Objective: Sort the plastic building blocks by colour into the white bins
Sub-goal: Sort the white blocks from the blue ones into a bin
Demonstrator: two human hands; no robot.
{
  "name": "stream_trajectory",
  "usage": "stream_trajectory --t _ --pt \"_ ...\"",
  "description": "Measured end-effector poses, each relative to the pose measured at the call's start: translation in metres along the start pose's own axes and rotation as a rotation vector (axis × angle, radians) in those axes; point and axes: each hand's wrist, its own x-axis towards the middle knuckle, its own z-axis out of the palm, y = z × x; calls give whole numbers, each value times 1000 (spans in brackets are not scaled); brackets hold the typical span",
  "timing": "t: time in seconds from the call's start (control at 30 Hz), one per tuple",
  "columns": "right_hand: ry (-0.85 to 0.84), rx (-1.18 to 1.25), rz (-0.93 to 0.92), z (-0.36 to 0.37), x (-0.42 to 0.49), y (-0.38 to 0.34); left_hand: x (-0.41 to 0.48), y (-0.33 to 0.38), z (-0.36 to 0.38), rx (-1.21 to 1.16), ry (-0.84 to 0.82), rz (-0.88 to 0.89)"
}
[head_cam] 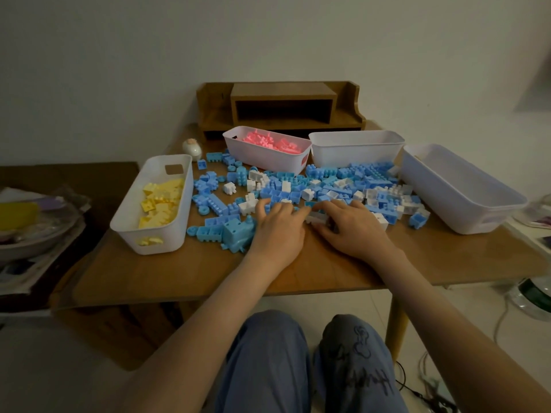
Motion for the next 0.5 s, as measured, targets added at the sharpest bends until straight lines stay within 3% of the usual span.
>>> stream_trajectory --t 0.5 --pt "81 131 -66 0 -2 4 0 0 1 -31 56 72"
